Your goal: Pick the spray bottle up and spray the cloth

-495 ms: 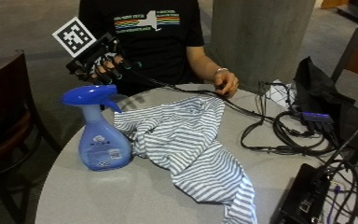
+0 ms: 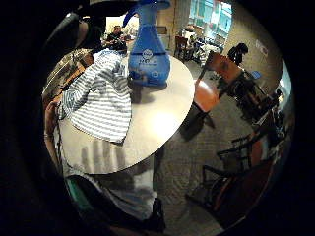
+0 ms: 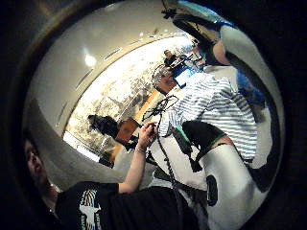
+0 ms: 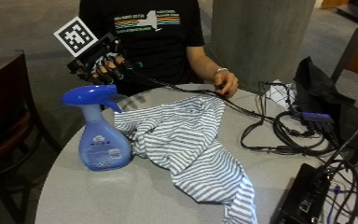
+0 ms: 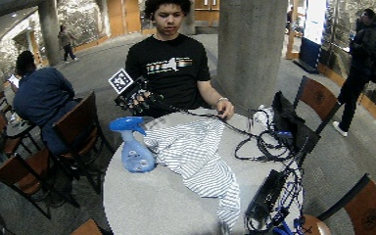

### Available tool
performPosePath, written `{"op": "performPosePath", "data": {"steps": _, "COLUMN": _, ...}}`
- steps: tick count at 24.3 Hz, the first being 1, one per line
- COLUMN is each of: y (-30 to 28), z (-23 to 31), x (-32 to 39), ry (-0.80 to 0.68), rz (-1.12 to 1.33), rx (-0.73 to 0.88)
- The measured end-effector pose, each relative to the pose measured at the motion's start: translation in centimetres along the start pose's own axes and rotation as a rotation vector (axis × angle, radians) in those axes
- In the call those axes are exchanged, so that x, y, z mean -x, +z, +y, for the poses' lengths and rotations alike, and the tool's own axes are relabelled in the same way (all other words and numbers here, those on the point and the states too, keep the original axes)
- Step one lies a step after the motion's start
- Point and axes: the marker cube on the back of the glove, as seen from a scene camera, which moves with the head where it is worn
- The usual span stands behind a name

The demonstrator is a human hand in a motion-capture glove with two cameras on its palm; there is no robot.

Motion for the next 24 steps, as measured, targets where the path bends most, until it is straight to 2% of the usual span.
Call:
{"op": "performPosePath", "data": {"steps": 5, "y": 0.0, "z": -0.2, "x": -0.1, "ry": 0.004, "rz": 0.006, "rx": -0.017}}
{"op": "performPosePath", "data": {"steps": 10, "y": -0.4, "z": 0.8, "x": -0.2, "ry": 0.017, "rz": 0.001, "rx": 0.079}}
{"op": "performPosePath", "data": {"steps": 14, "y": 0.0, "z": 0.7, "x": -0.6, "ry": 0.025, "rz": -0.012, "rx": 0.069}}
{"op": "performPosePath", "data": {"steps": 24, "y": 0.3, "z": 0.2, "x": -1.8, "ry": 0.156, "rz": -0.139, "rx": -0.035}}
